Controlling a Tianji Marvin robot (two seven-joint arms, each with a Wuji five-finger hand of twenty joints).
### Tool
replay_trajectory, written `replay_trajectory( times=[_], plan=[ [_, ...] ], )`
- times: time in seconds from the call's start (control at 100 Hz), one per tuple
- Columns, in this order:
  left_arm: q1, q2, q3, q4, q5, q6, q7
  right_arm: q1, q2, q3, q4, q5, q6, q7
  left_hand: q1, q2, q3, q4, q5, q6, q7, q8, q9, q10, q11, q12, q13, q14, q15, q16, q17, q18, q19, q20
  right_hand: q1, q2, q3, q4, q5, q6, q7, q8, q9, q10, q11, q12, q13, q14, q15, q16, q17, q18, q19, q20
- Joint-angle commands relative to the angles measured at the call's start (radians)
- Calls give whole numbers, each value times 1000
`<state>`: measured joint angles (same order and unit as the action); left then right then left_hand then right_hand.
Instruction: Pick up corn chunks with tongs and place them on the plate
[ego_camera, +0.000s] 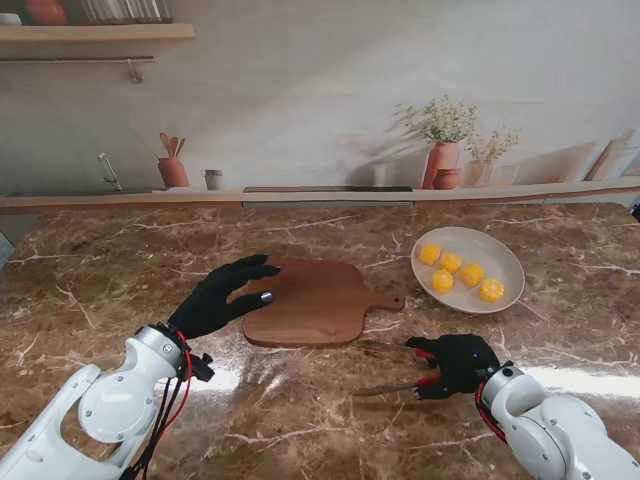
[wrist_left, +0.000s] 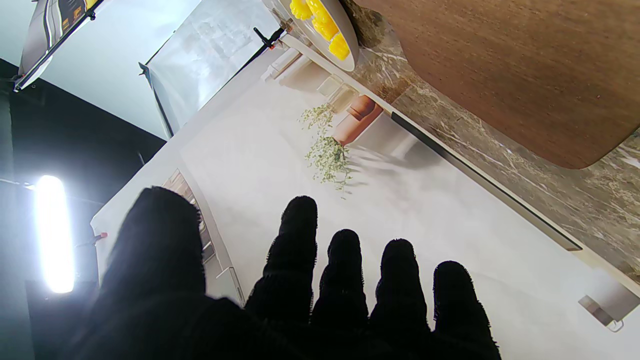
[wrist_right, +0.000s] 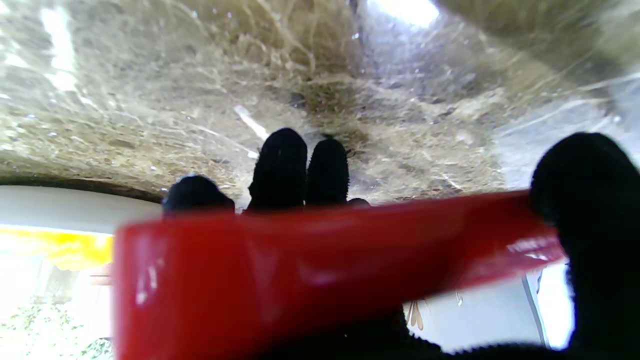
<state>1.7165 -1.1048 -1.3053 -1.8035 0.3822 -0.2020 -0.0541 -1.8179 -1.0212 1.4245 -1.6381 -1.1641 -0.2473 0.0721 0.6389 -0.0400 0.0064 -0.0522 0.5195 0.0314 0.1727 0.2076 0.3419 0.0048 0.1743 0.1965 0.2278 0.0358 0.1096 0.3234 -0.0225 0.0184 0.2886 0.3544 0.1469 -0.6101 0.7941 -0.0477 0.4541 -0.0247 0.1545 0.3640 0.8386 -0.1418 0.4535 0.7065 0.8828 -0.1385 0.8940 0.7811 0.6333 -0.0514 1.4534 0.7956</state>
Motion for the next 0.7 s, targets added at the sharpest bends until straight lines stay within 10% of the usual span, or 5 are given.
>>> replay_trajectory(
  times=[0.0, 0.28, 0.69],
  plan=[
    [7, -1, 1, -4, 2, 0, 0, -12, 2, 6, -8, -11, 8, 18, -3, 30, -33, 21, 16, -34, -5, 11, 4, -13, -25, -5, -29, -11, -32, -14, -15, 0, -34, 11, -54, -1, 24, 24, -29, -5, -21, 21, -52, 25, -86, -68, -58, 26, -122, -22, -77, 42, -103, 36],
    [9, -1, -1, -6, 3, 3, 0, -41, -2, 49, -61, 2, -2, 46, -5, 29, -33, 21, 17, -34, -4, 12, 5, -14, -25, -5, -28, -12, -32, -14, -16, 2, -32, 14, -86, 23, 21, 19, -53, -2, -55, 41, -155, 49, -213, -196, -202, 85, -556, -206, -250, 121, -560, -19],
    [13, -2, 3, -18, 2, 15, -1, -64, -34, 92, -183, 161, 4, -29, -5, 25, -33, 22, 14, -30, -6, 10, 3, -18, -24, -5, -26, -9, -31, -14, -14, -1, -29, 17, -103, 101, -17, 27, -54, -4, -72, 47, -205, 67, -301, -302, -246, 107, -731, -361, -305, 131, -788, -124]
  ],
)
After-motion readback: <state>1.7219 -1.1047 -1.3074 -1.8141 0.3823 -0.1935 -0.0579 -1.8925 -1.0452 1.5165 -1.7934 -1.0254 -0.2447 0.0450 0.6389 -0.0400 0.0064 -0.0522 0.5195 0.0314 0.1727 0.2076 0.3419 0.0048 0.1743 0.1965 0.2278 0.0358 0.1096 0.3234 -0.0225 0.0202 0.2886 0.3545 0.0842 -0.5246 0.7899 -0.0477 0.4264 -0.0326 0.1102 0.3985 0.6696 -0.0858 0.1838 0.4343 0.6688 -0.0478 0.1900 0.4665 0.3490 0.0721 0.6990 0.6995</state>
